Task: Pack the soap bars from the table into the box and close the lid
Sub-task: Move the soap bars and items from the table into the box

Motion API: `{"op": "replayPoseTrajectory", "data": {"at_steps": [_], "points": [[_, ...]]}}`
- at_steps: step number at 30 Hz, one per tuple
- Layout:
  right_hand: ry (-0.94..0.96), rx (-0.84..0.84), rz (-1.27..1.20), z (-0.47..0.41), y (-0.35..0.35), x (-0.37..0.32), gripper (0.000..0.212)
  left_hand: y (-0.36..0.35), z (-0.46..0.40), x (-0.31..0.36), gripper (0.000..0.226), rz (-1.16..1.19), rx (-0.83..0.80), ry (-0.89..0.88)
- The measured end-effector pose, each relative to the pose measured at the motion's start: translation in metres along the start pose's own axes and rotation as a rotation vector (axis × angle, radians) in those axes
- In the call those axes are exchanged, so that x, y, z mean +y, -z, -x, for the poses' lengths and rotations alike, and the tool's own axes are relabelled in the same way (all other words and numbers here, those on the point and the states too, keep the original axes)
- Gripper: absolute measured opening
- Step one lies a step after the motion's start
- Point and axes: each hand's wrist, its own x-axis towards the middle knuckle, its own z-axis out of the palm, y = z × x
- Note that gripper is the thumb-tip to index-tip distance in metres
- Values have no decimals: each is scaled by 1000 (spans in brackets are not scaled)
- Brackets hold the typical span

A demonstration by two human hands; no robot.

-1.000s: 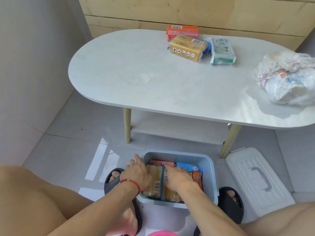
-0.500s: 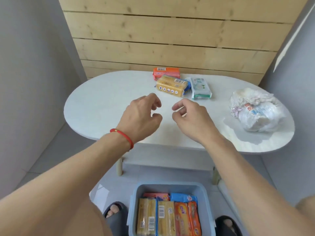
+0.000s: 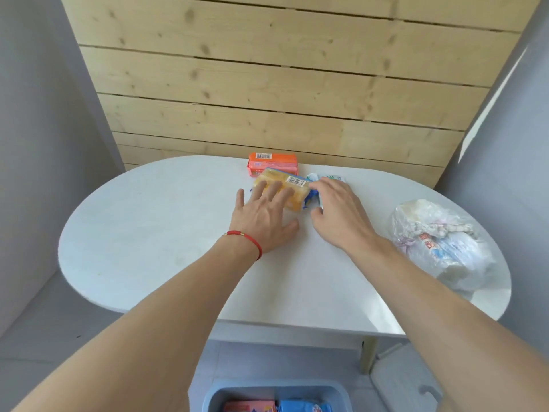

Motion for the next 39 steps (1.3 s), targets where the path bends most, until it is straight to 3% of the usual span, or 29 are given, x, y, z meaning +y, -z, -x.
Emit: {"op": "replayPoseTrajectory", "data": {"at_steps": [2, 5, 10, 14, 18, 23, 29, 33, 37, 39], "points": [[4, 20, -36, -17, -6, -2, 40, 7, 0, -1, 47, -36, 109, 56], [15, -2, -45, -54, -16, -9, 40, 14, 4, -9, 54, -85, 114, 139], [-21, -291, 14, -112, -35, -26, 57, 25, 10, -29, 48, -44, 123, 242], [-89, -193, 251, -111, -57, -38, 53, 26, 12, -37, 60, 0, 101, 222], [-88, -81, 298, -92, -63, -46, 44, 29, 14, -39, 64, 31, 34, 224], [-23, -127, 183, -45, -48, -55, 46, 39, 30, -45, 67, 182, -103, 204], [-72, -218, -99, 30, -10, -62, 52, 52, 76, -38, 93, 113, -180, 110], [-163, -317, -192, 73, 8, -62, 68, 56, 123, -22, 108, 138, -175, 4], [-189, -500, -216, 107, 29, -66, 101, 63, 164, -8, 118, 122, -161, -99], [-201, -586, -220, 125, 42, -68, 102, 65, 185, -1, 119, 100, -141, -155]]}}
